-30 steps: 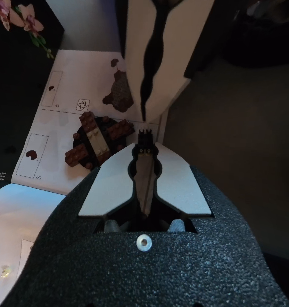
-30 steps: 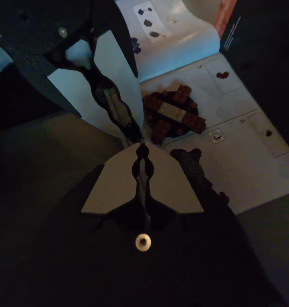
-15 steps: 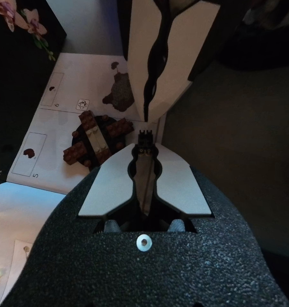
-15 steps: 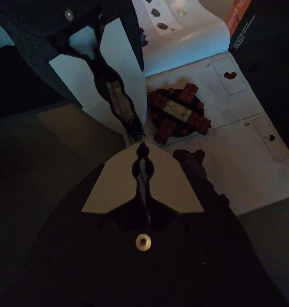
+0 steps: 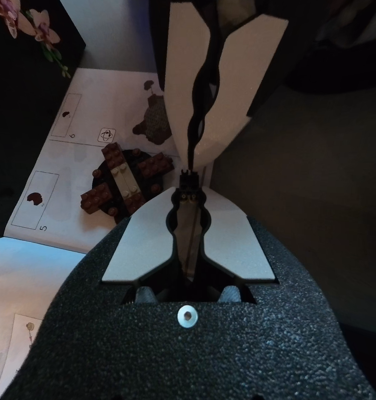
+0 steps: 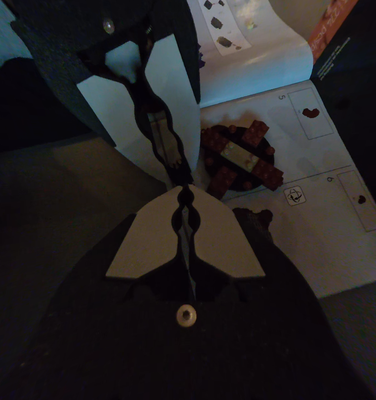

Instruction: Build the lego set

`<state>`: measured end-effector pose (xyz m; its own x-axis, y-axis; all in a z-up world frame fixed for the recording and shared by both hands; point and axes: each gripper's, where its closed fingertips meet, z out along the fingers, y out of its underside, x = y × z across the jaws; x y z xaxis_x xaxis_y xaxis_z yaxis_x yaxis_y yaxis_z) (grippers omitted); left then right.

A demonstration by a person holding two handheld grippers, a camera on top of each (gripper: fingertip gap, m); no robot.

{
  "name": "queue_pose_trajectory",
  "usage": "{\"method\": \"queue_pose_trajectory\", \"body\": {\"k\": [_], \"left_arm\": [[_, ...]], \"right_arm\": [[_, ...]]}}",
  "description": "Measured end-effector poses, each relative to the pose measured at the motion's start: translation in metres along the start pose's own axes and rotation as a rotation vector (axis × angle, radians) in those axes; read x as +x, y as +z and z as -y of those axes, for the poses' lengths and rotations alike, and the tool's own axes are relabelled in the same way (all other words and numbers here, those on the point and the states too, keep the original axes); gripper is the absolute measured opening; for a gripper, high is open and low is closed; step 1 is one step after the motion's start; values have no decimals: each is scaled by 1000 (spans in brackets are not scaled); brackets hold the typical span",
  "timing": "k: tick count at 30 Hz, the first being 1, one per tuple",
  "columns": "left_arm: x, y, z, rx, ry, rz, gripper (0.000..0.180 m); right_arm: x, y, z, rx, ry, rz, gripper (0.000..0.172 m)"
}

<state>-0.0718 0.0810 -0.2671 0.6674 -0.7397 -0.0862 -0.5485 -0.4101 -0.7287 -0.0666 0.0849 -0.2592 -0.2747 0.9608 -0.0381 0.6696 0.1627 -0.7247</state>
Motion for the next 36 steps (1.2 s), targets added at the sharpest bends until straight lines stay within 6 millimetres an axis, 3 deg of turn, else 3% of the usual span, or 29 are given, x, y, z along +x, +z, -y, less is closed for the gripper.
{"method": "queue_pose_trajectory", "body": {"k": [5, 13, 18, 21, 23, 26, 32, 36], "left_arm": [[0, 0, 0, 6, -8, -9, 17], [0, 0, -1, 16, -24, -22, 17], [1, 0, -1, 18, -30, -27, 17], [1, 0, -1, 19, -32, -29, 17], [1, 0, -1, 20, -36, -33, 17], [1, 0, -2, 19, -43, -41, 17], [1, 0, -1, 21, -38, -36, 17], [0, 0, -1, 21, -37, -36, 17]], "right_arm": [[0, 1, -1, -57, -23, -14, 0], [-2, 2, -8, -304, -89, 0, 0], [-1, 2, -5, -272, -83, 15, 0], [7, -13, 7, -124, 28, 17, 0], [11, -19, 2, -114, 53, 7, 0], [7, -14, -9, -163, 29, 13, 0], [-1, 0, 1, -151, -26, 25, 0], [0, 2, -5, -197, -37, 20, 0]]}}
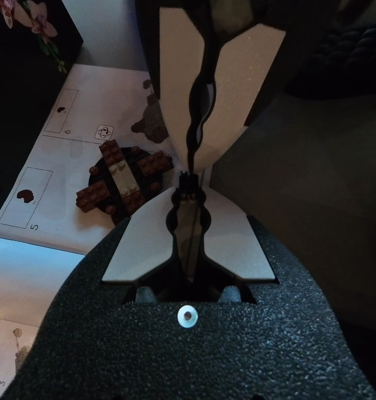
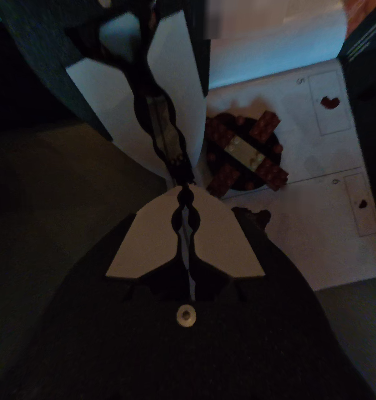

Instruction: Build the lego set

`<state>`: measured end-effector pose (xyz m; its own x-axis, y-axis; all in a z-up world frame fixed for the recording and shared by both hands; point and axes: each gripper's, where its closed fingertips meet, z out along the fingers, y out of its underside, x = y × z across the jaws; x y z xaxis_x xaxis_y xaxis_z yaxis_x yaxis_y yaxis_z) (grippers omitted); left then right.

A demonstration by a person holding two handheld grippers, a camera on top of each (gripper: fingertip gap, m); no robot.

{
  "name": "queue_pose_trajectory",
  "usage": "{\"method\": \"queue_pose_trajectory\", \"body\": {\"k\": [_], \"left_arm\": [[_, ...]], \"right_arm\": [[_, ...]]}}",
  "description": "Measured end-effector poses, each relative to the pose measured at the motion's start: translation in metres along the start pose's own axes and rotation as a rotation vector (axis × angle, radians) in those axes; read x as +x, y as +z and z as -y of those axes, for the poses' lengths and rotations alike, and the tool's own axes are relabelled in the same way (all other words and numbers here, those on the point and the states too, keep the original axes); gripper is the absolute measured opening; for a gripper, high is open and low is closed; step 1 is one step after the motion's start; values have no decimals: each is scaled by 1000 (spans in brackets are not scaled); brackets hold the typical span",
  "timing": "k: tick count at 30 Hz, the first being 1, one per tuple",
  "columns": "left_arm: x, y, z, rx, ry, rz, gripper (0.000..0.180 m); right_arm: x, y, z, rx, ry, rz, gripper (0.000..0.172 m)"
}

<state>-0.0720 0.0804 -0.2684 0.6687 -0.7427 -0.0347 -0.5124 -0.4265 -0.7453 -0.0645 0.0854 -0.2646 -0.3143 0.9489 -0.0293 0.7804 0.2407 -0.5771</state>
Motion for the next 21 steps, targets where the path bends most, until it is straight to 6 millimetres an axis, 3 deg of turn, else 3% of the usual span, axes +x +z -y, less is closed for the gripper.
{"method": "queue_pose_trajectory", "body": {"k": [2, 12, 17, 21], "left_arm": [[0, 0, 0, 0, 0, 0, 17], [3, -6, 5, 44, 37, 5, 16], [-6, -48, 38, 271, 13, 85, 16], [-10, -87, 51, 407, -3, 154, 16]], "right_arm": [[6, -3, -10, -47, -15, -45, 0], [13, -31, 13, 218, 146, -28, 0], [19, -58, 25, 362, 229, -20, 0], [15, -56, 29, 346, 219, -4, 0]]}}
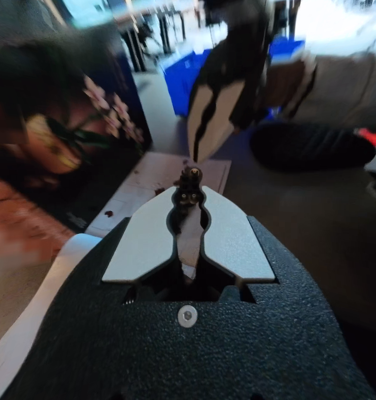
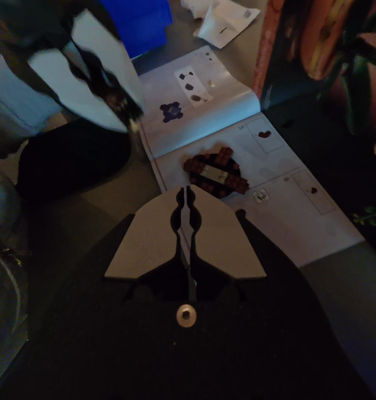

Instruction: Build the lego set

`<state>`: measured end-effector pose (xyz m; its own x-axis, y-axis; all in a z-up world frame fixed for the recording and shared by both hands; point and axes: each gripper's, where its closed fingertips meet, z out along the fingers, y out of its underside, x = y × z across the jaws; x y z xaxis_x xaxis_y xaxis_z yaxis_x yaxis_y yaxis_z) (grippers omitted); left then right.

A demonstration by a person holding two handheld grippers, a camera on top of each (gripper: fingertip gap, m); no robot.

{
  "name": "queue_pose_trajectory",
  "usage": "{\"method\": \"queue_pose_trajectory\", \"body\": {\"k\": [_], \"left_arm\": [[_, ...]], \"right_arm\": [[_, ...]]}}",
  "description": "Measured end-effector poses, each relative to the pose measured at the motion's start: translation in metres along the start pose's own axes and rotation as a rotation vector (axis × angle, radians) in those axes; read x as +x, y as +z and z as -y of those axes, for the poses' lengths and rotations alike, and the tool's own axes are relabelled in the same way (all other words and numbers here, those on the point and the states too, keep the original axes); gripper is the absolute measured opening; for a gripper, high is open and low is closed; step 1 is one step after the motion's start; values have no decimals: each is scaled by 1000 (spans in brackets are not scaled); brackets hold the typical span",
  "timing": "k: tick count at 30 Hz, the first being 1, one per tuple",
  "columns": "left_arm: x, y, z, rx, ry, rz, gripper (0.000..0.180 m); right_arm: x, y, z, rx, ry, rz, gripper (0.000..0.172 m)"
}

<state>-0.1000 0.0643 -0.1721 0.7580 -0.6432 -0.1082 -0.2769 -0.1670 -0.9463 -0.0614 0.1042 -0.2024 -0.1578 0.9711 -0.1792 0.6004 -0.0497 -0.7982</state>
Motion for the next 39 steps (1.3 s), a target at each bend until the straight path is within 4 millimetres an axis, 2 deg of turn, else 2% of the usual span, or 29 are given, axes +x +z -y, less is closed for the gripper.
{"method": "queue_pose_trajectory", "body": {"k": [2, 4, 6, 8, 9, 10, 12, 14, 17, 20, 27, 39], "left_arm": [[-4, -14, 12, 77, -52, 26, 16], [-8, -27, 24, 179, -134, 41, 16], [-12, -41, 38, 317, -226, 35, 16], [-16, -55, 48, 440, -220, 53, 16], [-20, -61, 50, 474, -154, 111, 16], [-23, -68, 52, 497, -54, 191, 16], [-23, -78, 59, 511, 180, 335, 16], [-20, -82, 64, 486, 376, 440, 16], [-17, -82, 65, 459, 490, 490, 16], [-16, -81, 65, 423, 588, 527, 16], [-14, -78, 62, 350, 705, 562, 16], [-13, -74, 57, 307, 751, 558, 16]], "right_arm": [[-8, 6, 6, 5, -16, 32, 1], [-26, 12, 25, 97, 5, 141, 10], [-50, 7, 62, 323, 180, 370, 27], [-62, -8, 93, 506, 419, 621, 27], [-62, -9, 99, 535, 477, 660, 24], [-63, -4, 100, 527, 471, 625, 23], [-66, 10, 95, 449, 345, 479, 24], [-70, 13, 104, 440, 215, 371, 28], [-80, 8, 123, 469, 99, 304, 30], [-86, 8, 129, 454, 7, 232, 18], [-87, 13, 130, 406, -78, 128, 12], [-86, 15, 126, 375, -83, 125, 7]]}}
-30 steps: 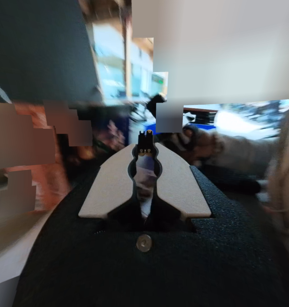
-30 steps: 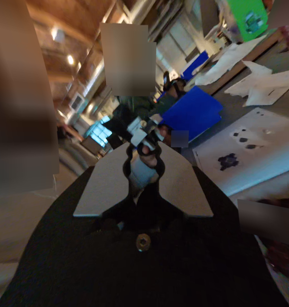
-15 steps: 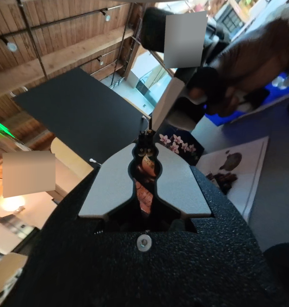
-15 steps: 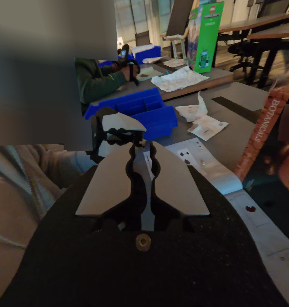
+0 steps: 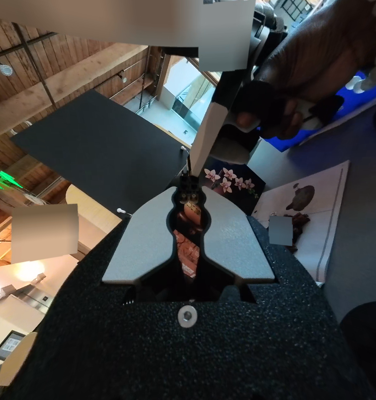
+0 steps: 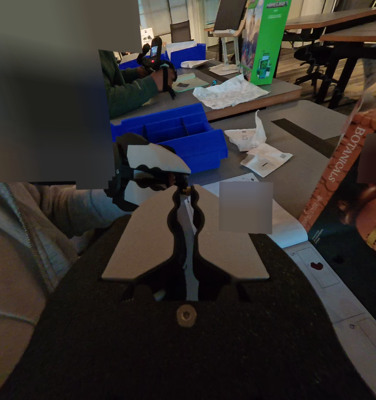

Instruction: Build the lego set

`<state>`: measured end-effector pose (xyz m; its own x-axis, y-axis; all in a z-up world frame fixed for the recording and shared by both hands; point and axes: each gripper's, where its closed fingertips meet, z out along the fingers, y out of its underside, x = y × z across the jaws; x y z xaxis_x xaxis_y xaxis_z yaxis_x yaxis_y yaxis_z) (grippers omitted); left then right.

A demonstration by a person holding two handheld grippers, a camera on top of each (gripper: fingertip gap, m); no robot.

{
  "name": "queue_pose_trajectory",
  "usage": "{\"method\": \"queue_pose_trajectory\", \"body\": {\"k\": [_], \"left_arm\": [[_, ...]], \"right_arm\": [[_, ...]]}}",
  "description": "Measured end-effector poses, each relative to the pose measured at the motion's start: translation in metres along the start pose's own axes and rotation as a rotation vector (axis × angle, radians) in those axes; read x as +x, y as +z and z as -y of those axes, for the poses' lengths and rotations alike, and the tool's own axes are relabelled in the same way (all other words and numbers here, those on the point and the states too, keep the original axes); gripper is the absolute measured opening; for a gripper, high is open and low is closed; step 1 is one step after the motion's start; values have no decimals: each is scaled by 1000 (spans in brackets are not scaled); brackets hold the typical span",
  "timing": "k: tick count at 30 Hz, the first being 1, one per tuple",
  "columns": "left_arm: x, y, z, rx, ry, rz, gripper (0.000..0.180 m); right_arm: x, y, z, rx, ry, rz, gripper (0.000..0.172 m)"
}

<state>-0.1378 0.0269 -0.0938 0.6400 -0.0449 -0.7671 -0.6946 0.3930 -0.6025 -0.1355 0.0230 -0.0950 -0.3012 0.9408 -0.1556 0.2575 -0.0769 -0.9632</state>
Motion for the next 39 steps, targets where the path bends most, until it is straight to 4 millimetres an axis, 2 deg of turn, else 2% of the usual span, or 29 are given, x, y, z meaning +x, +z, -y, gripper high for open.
{"method": "queue_pose_trajectory", "body": {"k": [8, 17, 21, 22, 23, 28, 35, 39], "left_arm": [[5, 0, 1, 5, -10, -35, 16], [14, -3, 9, 57, -51, -91, 16], [15, -4, 6, 51, -52, -81, 16], [14, -3, 6, 52, -60, -74, 16], [14, -2, 4, 42, -61, -66, 16], [13, -2, 3, 34, -53, -60, 16], [14, -2, 1, 15, -39, -60, 16], [15, -3, 1, 12, -45, -77, 16]], "right_arm": [[-5, -1, -5, -28, 40, 74, 5], [-13, -7, -13, -21, 204, 269, 4], [-12, -5, -13, -2, 218, 271, 5], [-11, -5, -12, -1, 231, 267, 31], [-10, -5, -13, -11, 238, 257, 46], [-8, -6, -19, -40, 181, 184, 32], [-7, -6, -16, -25, 139, 140, 8], [-8, -6, -18, -38, 144, 158, 5]]}}
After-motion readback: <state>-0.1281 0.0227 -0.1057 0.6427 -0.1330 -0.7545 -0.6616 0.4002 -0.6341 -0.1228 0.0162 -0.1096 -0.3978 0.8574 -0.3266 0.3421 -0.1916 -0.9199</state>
